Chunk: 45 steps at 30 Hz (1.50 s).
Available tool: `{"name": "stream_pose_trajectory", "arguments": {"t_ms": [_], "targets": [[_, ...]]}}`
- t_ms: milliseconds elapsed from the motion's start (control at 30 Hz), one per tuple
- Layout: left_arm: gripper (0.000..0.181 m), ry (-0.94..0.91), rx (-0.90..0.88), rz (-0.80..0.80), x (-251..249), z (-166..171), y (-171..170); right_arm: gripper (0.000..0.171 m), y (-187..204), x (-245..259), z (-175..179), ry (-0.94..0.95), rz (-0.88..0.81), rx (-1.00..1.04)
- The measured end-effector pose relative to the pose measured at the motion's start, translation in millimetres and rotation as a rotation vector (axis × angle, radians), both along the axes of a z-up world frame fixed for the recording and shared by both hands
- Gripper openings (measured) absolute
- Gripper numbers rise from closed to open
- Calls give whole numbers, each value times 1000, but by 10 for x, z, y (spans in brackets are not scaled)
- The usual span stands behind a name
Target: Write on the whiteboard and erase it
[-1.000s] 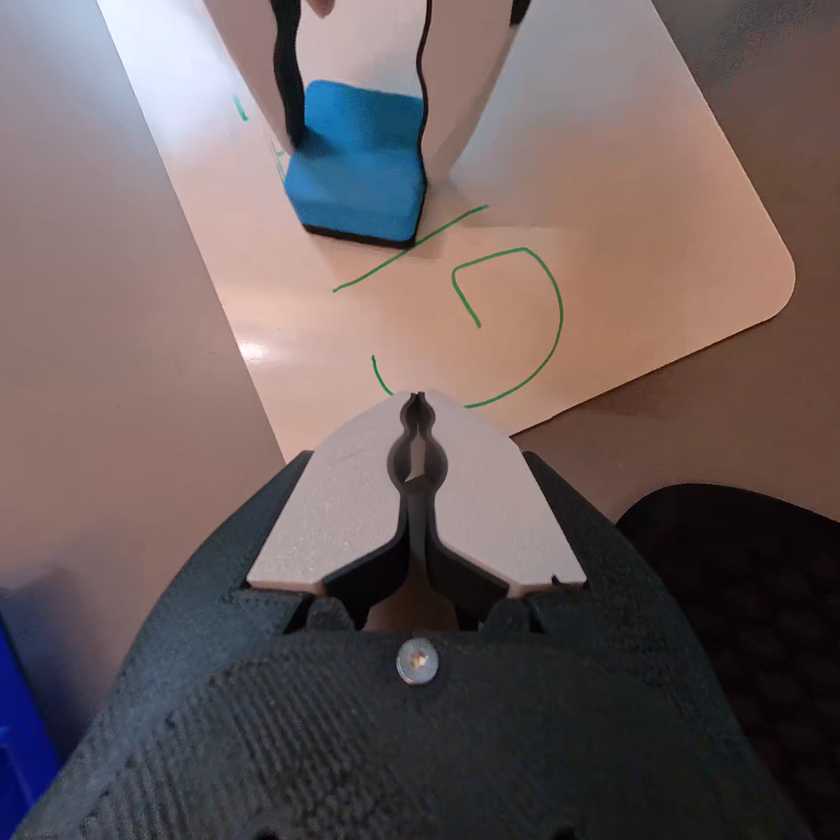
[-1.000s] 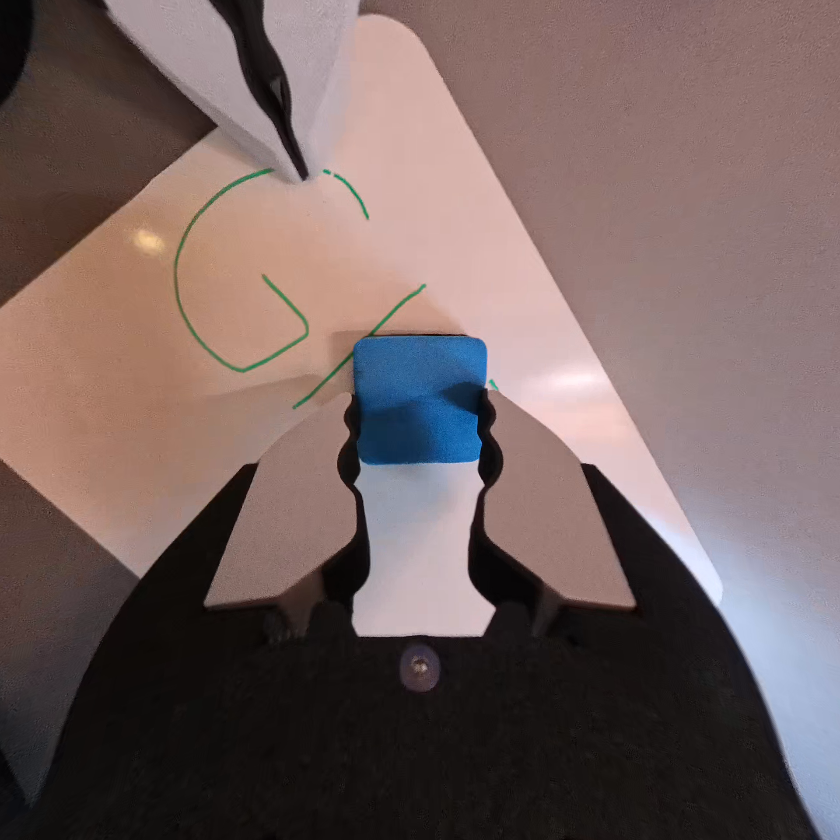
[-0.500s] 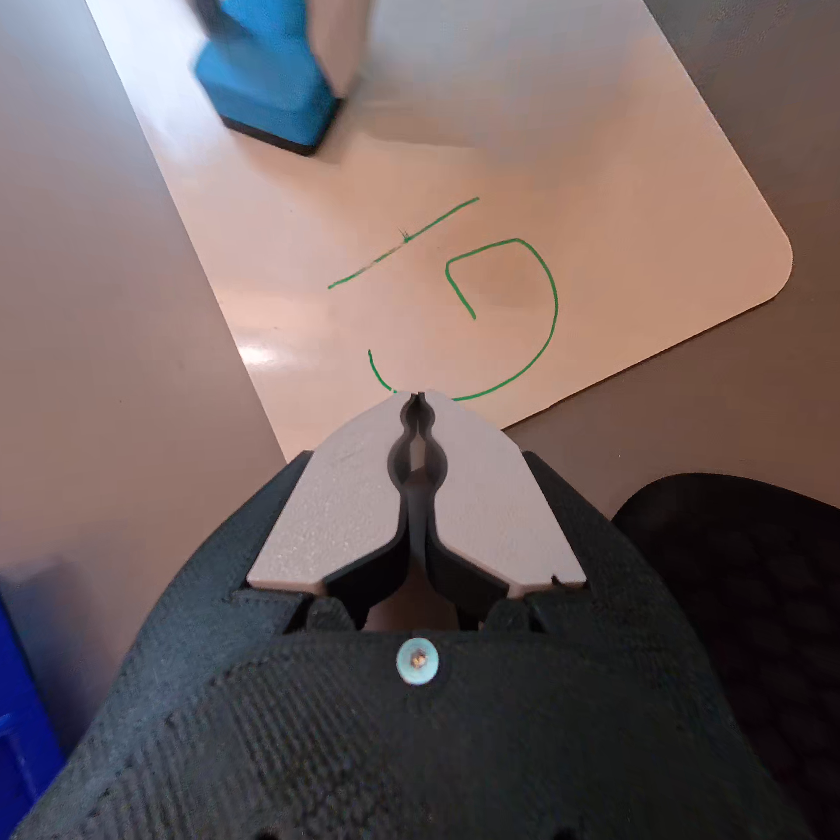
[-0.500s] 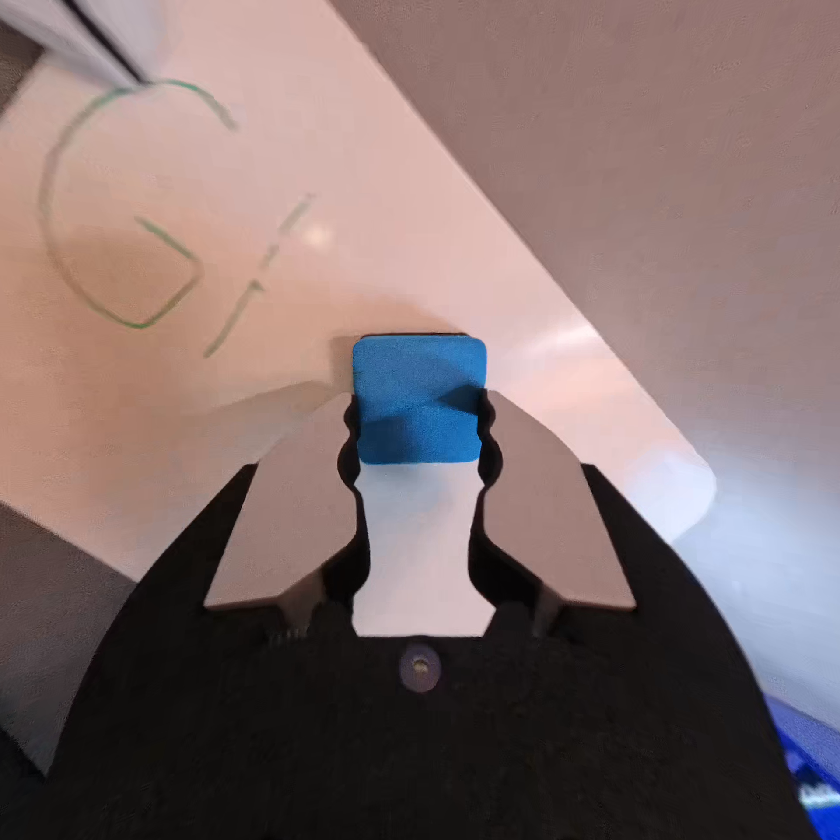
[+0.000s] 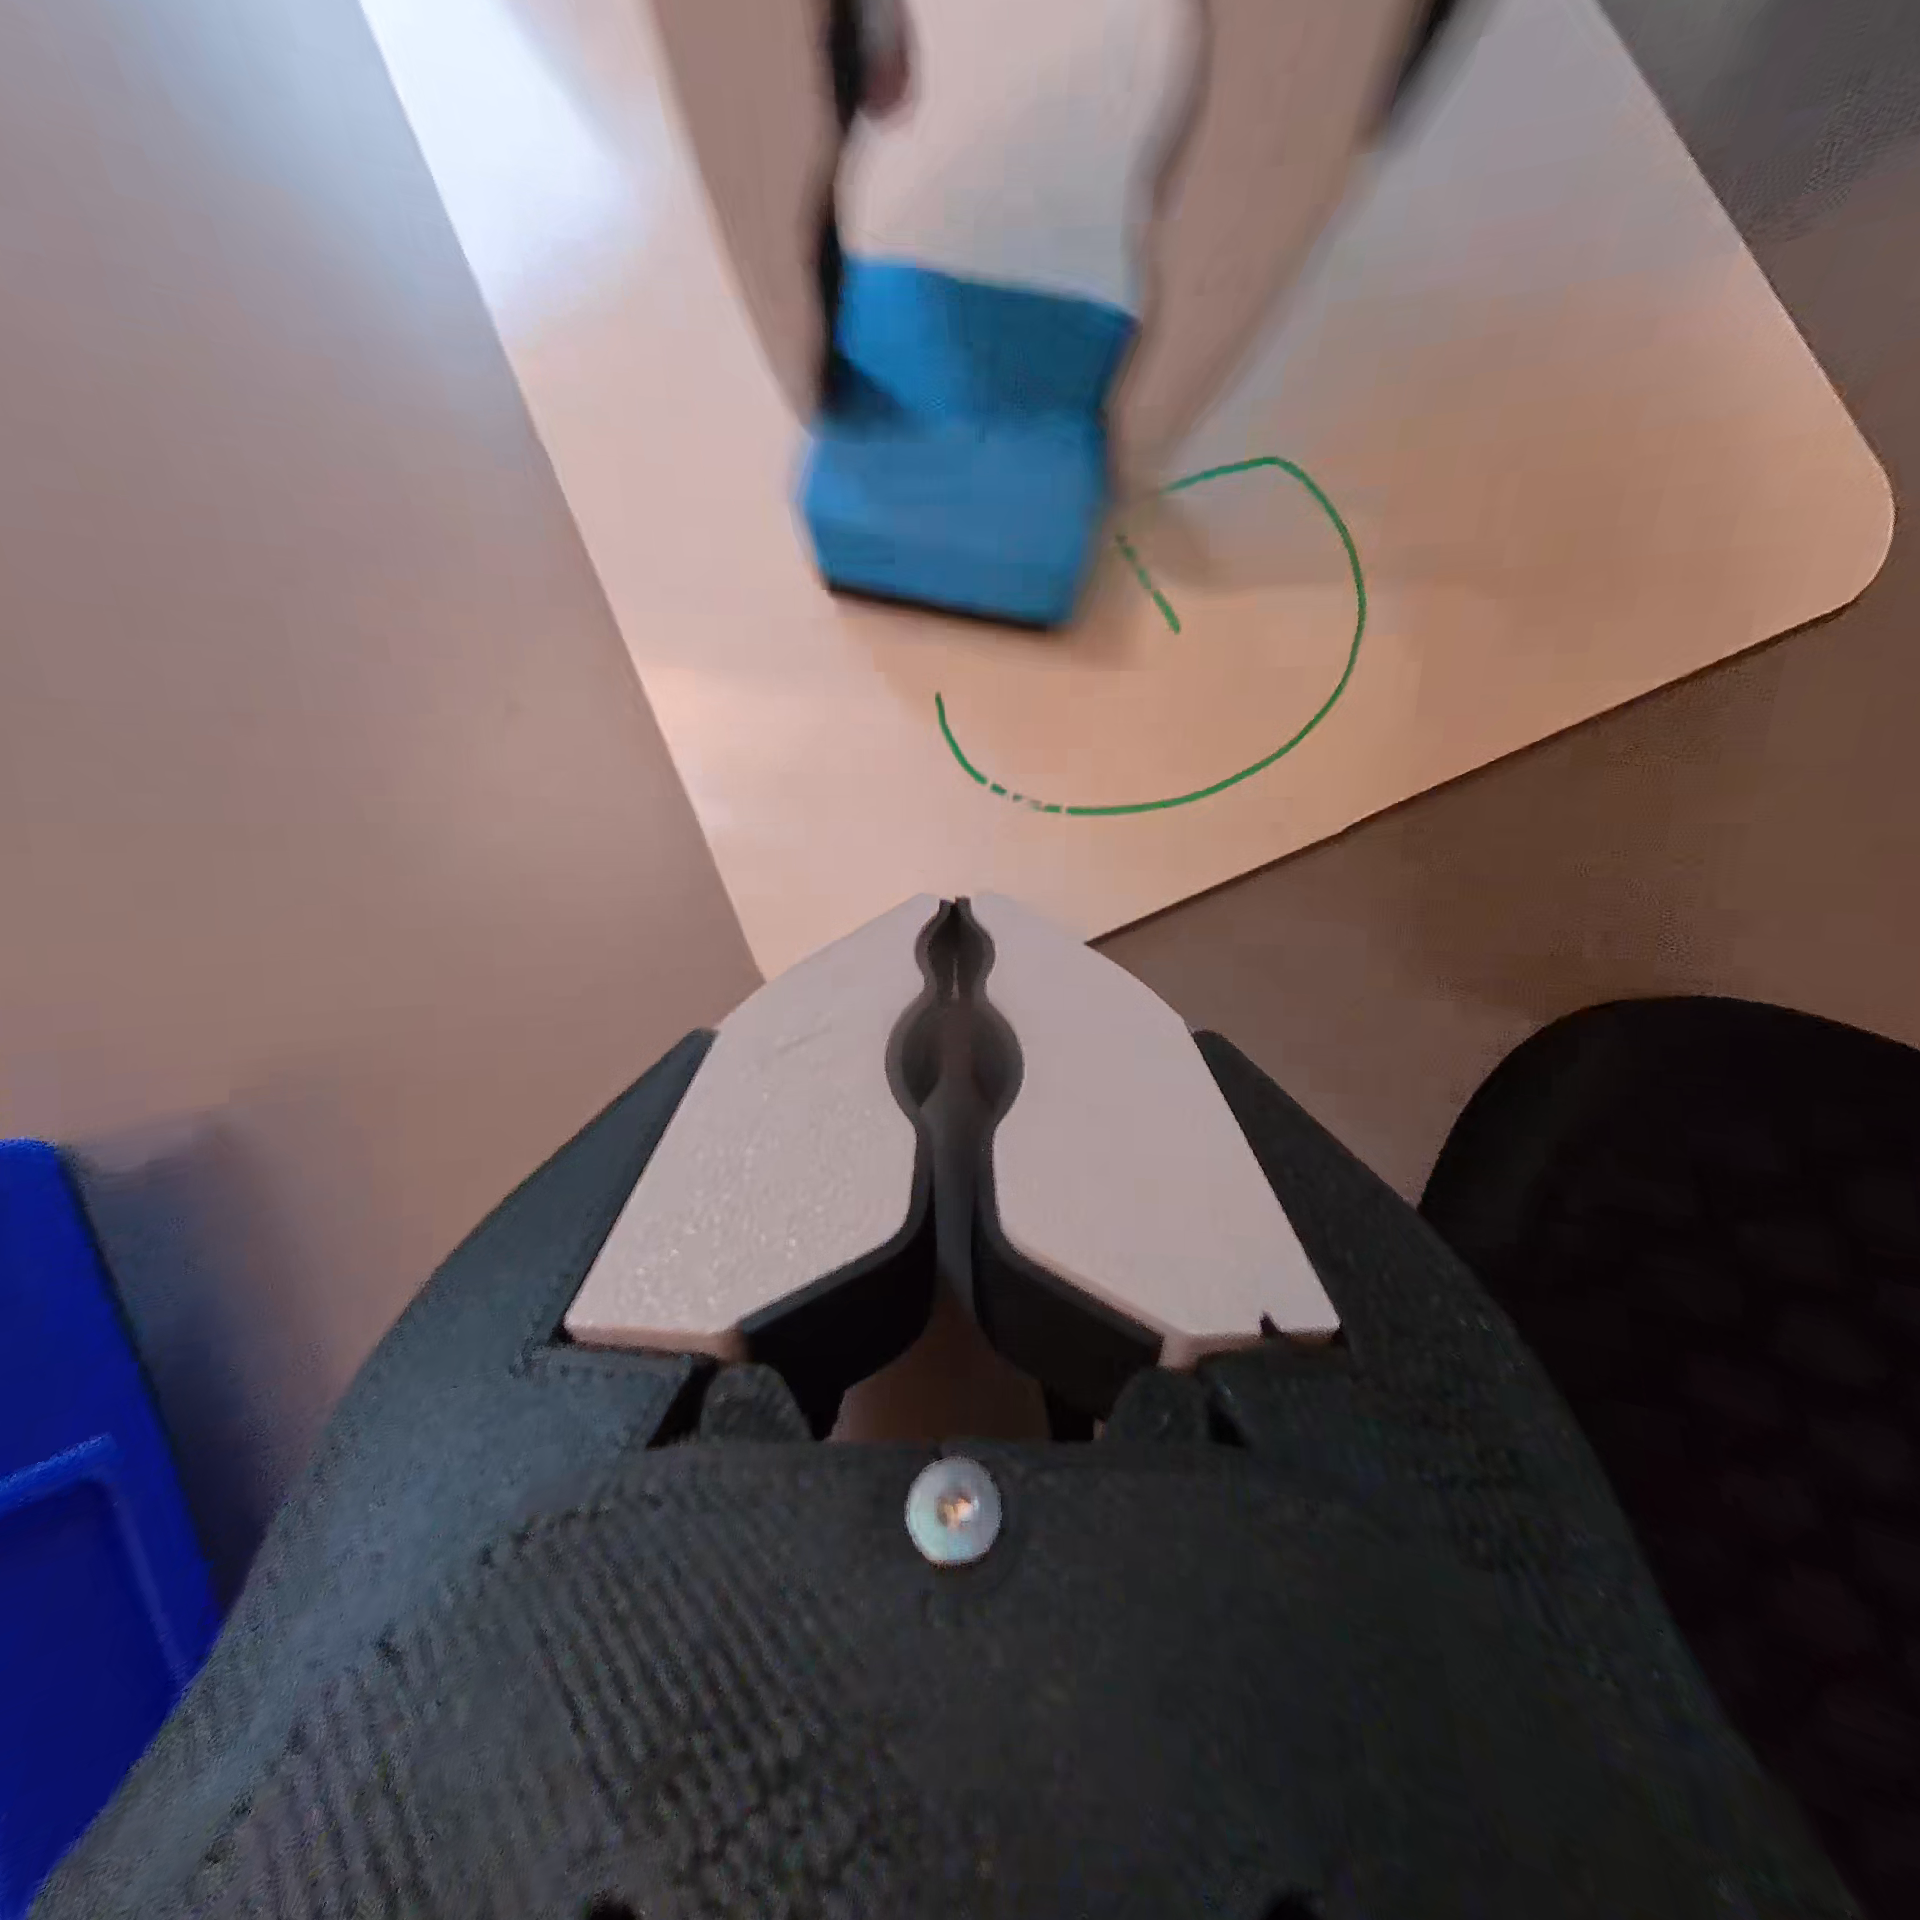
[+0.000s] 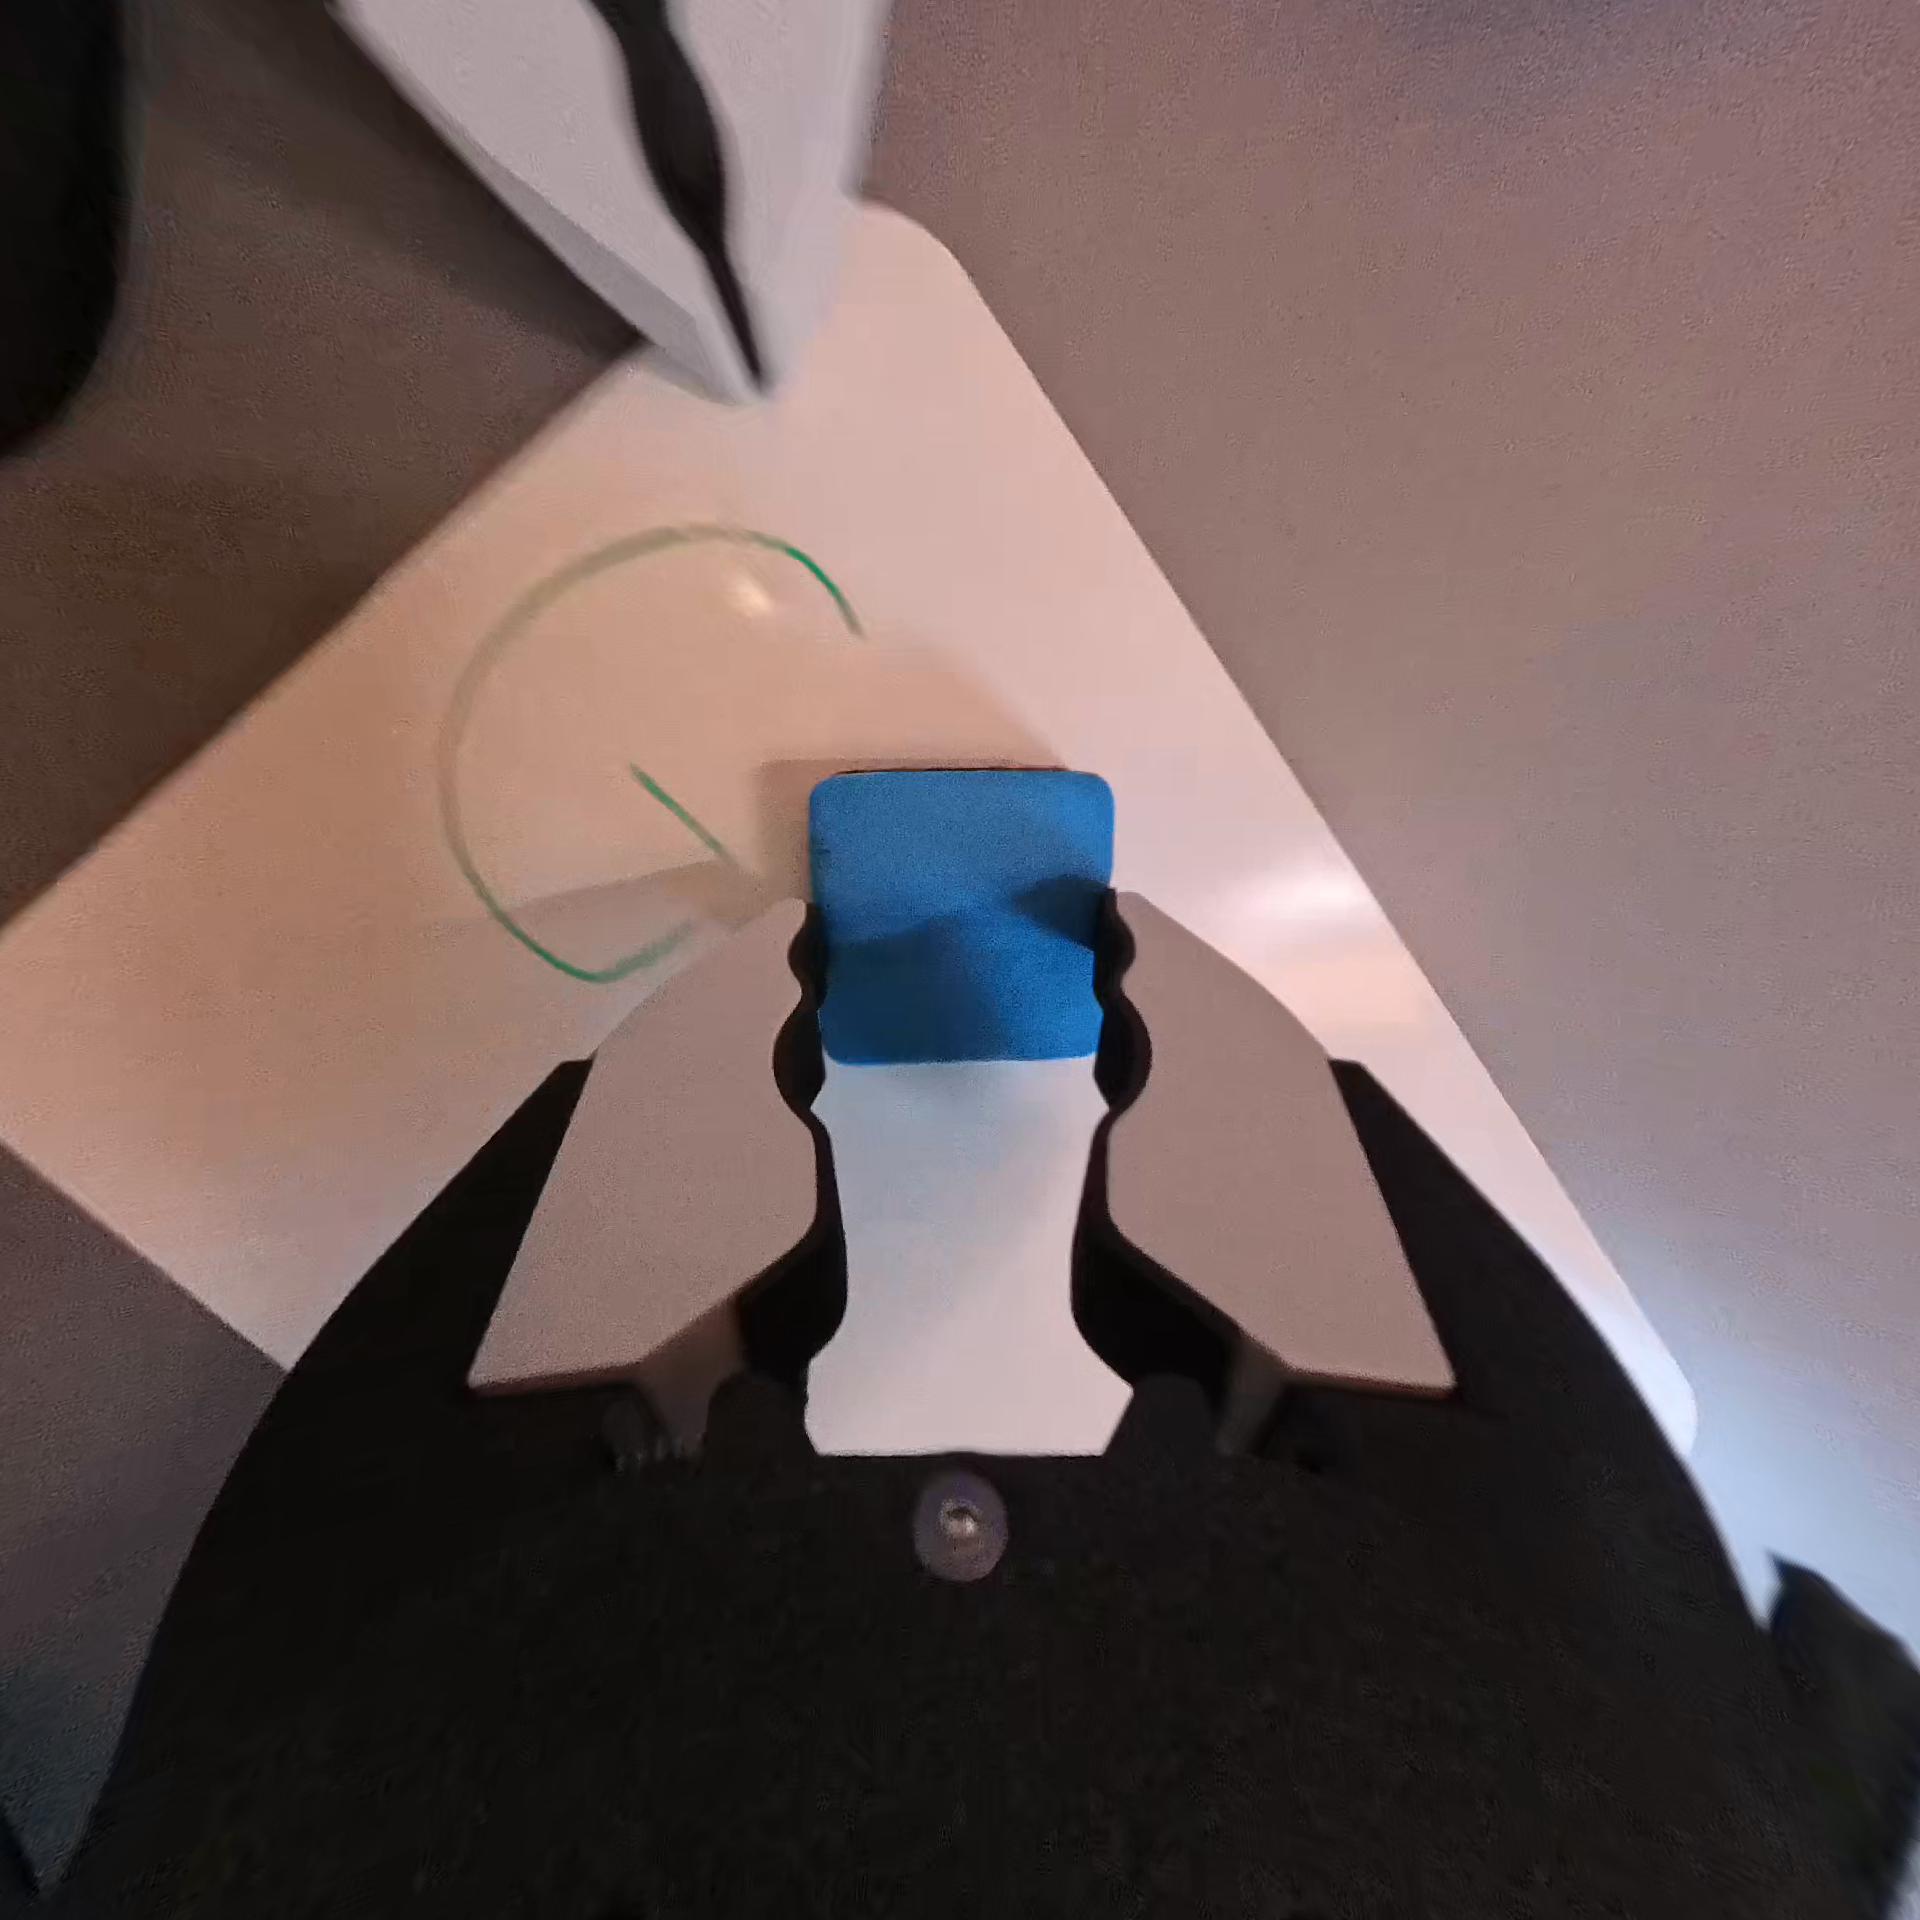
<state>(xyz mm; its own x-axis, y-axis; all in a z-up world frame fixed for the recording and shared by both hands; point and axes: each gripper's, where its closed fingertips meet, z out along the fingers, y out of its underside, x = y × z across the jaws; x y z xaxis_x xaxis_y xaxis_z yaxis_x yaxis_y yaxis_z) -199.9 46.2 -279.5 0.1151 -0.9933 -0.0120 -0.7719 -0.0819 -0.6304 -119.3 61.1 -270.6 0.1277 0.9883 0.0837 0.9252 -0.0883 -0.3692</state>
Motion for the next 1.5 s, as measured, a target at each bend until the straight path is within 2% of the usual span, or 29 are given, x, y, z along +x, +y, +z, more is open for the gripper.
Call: {"name": "stream_pose_trajectory", "arguments": {"t_ms": [67, 133, 167, 233, 267, 333, 400, 467, 500, 533, 600, 667, 700, 767, 833, 867, 933, 1000, 1033, 1100, 1167, 1200, 1267, 1333, 1367, 1433, 1500], "targets": [[1, 7, 8, -2, -7, -1, -5, 50, -410, -192, -1, 27, 113, -15], [1, 15, 21, 0, -5, -1, -10, 51, -731, -39, -1, -6, 191, -35], [1, 14, 20, -2, -1, 0, -16, 50, -750, 102, -1, -24, 179, -42], [1, 9, 11, -3, 8, -1, -23, 50, -518, 369, -2, -68, 79, -40], [1, 10, 12, -3, 7, -1, -23, 50, -346, 402, -2, -75, 33, -26], [1, 9, 15, -1, 14, -1, -26, 50, -202, 165, -3, -31, 4, -15], [1, 7, 13, 0, 17, -1, -28, 50, -495, -168, -3, 28, 120, -18], [1, 4, 10, 1, 17, -2, -29, 50, -833, -135, -4, 16, 206, -30], [1, 3, 9, 2, 17, -1, -28, 50, -880, -12, -3, -4, 210, -43], [1, 2, 6, 2, 18, -1, -28, 50, -803, 118, -4, -25, 178, -51], [1, -2, 1, 2, 18, 0, -28, 50, -389, 224, -6, -61, 77, -23], [1, -4, 1, 3, 16, -1, -28, 50, -101, -77, -6, -5, 47, -16], [0, -9, 2, 3, 16, -1, -29, 50, -105, -305, -6, 32, 75, -15], [1, -16, -3, 3, 6, 0, -28, 50, -390, -565, -6, 61, 191, -27], [1, -21, -4, 2, -2, 1, -29, 50, -645, -407, -7, 4, 274, -49], [1, -23, -4, 0, -2, 1, -28, 51, -639, -286, -7, -21, 273, -52], [1, -23, -8, -1, -3, 1, -29, 50, -327, -168, -8, -42, 179, -43], [0, -22, -6, 0, -6, 1, -32, 50, -47, -325, -11, -6, 122, -37], [0, -21, -6, 0, -10, 1, -34, 50, -73, -442, -12, 7, 145, -28], [1, -23, -10, 0, -13, 1, -36, 50, -407, -517, -12, 1, 261, -40], [1, -25, -14, 0, -13, 1, -36, 50, -704, -332, -10, -31, 340, -68], [1, -25, -15, -1, -12, 2, -36, 50, -700, -216, -10, -43, 331, -75], [1, -24, -15, 0, -12, 1, -36, 50, -352, -83, -11, -73, 217, -53], [0, -23, -12, 4, -9, 1, -34, 50, -28, -234, -14, -29, 143, -35], [0, -23, -11, 5, -9, 1, -34, 50, -44, -376, -14, 0, 156, -34], [1, -23, -11, 6, -8, 1, -33, 50, -432, -501, -15, 8, 300, -46], [1, -22, -10, 6, -8, 2, -33, 50, -810, -323, -13, -34, 402, -66]]}}
